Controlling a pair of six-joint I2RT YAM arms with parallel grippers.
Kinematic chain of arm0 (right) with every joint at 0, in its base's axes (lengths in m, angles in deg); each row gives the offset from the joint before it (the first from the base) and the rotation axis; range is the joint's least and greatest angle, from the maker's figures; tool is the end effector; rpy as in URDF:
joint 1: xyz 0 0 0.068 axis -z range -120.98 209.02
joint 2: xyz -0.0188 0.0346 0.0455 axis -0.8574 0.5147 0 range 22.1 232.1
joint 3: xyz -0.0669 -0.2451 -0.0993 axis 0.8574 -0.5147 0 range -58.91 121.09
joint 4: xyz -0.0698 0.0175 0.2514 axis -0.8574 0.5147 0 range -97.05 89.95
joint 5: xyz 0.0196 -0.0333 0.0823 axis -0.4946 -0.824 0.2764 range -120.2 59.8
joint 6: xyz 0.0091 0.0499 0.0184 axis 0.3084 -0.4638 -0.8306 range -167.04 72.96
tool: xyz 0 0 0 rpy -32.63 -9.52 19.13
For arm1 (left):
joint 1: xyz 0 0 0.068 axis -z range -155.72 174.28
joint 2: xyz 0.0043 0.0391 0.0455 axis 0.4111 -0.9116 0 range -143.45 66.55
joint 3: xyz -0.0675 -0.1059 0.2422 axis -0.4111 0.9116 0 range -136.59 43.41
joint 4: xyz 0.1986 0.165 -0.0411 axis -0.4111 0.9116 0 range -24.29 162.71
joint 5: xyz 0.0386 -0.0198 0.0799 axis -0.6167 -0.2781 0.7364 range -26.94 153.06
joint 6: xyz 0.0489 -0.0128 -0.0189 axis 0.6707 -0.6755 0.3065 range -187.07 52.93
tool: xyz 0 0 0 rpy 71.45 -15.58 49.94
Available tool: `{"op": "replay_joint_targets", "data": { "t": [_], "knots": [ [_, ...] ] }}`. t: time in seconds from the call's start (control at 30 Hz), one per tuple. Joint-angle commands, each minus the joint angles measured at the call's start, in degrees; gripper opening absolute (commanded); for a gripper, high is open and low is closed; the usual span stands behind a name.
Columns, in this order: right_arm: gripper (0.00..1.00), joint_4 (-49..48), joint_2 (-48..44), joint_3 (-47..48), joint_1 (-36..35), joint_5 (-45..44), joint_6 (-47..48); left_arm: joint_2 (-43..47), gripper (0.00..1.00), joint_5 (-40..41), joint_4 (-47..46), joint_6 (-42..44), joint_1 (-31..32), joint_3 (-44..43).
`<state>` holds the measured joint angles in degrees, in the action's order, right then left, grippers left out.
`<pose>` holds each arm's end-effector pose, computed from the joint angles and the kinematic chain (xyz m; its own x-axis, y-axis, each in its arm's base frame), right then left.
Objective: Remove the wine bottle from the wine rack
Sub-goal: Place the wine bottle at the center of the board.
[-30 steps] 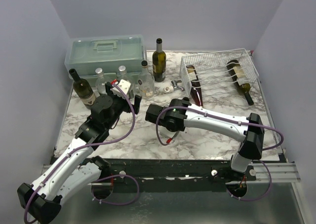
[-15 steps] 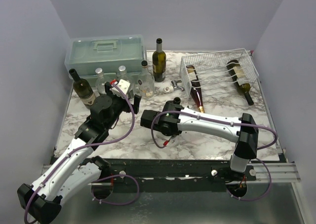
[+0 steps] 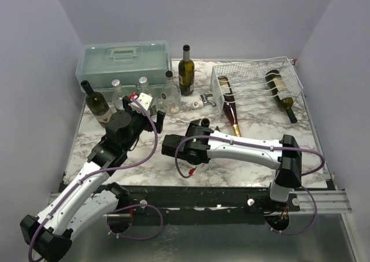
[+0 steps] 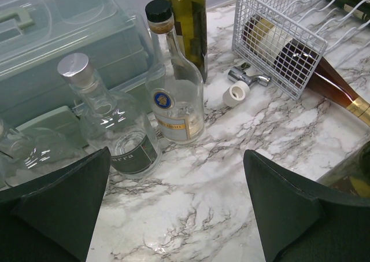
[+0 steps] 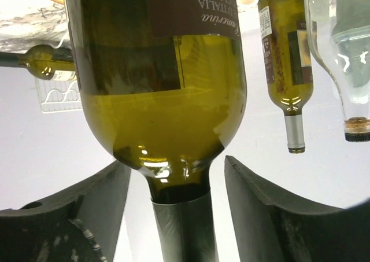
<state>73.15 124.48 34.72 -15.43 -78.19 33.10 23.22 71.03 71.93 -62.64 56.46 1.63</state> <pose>0.1138 0.3105 0.2955 0.5858 -0.3545 0.7288 -0.3739 -0.9161 -0.1451 0.1573 -0.0932 0.3333 -0.0822 0.1422 -0.9864 0.4189 0.9030 0.0952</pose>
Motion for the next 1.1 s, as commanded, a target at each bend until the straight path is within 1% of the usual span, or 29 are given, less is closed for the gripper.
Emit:
{"op": "replay_joint_targets", "data": {
  "t": [0.0, 0.2, 0.33, 0.47, 0.53, 0.67, 0.7, 0.9, 1.07],
  "knots": [
    [0.69, 1.14, -0.9, 1.62, -1.46, -3.82, -0.74, 0.36, 0.99, -1.33, 0.03, 0.58, -0.46, -1.11],
    [0.72, 1.19, -2.22, 1.13, -2.43, -3.97, -1.33, 0.36, 0.99, -1.37, 0.07, 0.58, -0.54, -1.06],
    [0.77, 1.18, -3.05, 0.95, -3.39, -3.78, -1.74, 0.45, 0.99, -1.46, 0.02, 0.5, -0.55, -1.06],
    [0.77, 1.22, -3.42, 0.89, -4.3, -4.29, -2.56, 0.44, 0.99, -1.46, -0.01, 0.58, -0.54, -1.02],
    [0.8, 1.23, -3.81, 0.89, -4.84, -4.64, -2.93, 0.44, 0.99, -1.46, -0.01, 0.58, -0.54, -1.02],
    [0.8, 1.18, -4.77, 1.02, -5.48, -5.74, -3.49, 0.47, 0.99, -1.46, -0.05, 0.58, -0.54, -1.02],
    [0.82, 1.18, -5.01, 1.2, -5.59, -5.81, -3.51, 0.54, 0.99, -1.46, -0.06, 0.58, -0.54, -1.02],
    [0.83, 1.24, -6.9, 2.19, -6.34, -7.07, -5.29, 0.47, 0.99, -1.64, -0.06, 0.49, -0.54, -1.02],
    [0.83, 1.21, -8.72, 2.14, -8.64, -7.26, -7.85, 0.27, 0.99, -1.51, -0.07, 0.5, -0.55, -0.94]
  ]
}}
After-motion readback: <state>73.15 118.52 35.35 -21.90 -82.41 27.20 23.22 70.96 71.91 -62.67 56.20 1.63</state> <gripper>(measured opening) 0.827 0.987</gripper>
